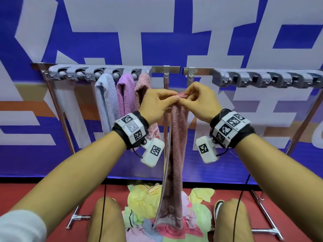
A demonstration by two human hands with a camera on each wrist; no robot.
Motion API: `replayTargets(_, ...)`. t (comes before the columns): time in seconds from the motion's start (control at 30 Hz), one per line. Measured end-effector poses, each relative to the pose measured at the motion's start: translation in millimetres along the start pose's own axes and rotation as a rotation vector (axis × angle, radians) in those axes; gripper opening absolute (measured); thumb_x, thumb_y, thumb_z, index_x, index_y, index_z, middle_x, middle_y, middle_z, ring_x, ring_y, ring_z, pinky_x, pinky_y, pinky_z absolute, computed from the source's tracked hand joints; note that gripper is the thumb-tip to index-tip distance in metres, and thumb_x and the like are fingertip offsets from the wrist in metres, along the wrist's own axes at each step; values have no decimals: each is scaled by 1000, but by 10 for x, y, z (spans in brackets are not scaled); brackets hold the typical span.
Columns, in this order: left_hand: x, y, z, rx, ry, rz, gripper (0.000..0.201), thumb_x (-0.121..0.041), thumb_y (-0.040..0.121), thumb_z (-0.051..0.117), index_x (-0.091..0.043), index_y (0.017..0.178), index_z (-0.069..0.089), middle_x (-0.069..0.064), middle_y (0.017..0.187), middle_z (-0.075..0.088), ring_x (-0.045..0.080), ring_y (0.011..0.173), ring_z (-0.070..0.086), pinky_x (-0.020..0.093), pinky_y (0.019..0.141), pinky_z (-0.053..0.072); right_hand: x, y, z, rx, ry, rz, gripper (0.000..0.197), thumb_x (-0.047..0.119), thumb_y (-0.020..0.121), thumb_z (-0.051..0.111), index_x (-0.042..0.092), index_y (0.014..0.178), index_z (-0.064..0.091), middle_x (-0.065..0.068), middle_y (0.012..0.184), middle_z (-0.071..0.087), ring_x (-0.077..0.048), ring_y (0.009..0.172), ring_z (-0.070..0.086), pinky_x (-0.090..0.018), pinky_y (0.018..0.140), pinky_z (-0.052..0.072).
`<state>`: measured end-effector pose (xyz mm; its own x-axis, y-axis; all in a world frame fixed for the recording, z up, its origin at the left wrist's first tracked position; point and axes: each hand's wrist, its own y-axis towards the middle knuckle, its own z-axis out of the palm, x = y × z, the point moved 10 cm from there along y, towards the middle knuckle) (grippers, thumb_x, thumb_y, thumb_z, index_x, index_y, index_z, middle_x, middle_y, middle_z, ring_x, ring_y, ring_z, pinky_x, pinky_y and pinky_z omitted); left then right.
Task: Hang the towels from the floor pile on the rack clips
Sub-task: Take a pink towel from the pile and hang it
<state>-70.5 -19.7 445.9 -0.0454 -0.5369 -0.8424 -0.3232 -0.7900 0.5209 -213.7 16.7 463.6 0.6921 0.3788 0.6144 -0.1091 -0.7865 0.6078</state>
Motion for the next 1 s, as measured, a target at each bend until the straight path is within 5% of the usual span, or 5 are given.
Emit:
replayTargets(0.2,-126,100,-73,-61,-40,32,11,-3,92,64,-4,101,70,-6,75,69,-3,61,63,11,55,47,-325,2,55,-48,265,183,75,53,65,84,17,123,52,5,113,65,-8,100,64,-24,83,51)
replayTargets(0.43,-75,198,-222,-89,-209,-16,21,-7,94,62,4,111,67,-3,79,70,5,70,64,20,60,51,-382,-109,438,222,631,233,8,13,93,63,11,97,68,-4,92,73,-16,82,68,-31,74,56)
replayTargets(0.63,110,215,-323,-194,-291,-75,15,-14,93,65,-7,106,66,5,84,69,7,66,64,18,56,50,-43,-83,407,169,612,110,13,12,100,51,13,102,64,9,77,68,-1,66,63,-17,58,50)
replayTargets(0.8,488,-74,48,47,-352,-238,34,-23,82,75,-7,110,63,10,104,73,22,92,69,34,83,56,48,97,210,-31,696,131,18,20,101,49,8,102,63,-10,94,70,-19,84,67,-42,82,56)
replayTargets(1.0,887,-501,269,283,-205,-406,18,-8,91,65,5,104,67,19,100,71,17,77,69,29,73,59,-178,289,-236,-210,660,156,18,19,100,51,13,89,64,2,76,67,-12,69,62,-29,64,53)
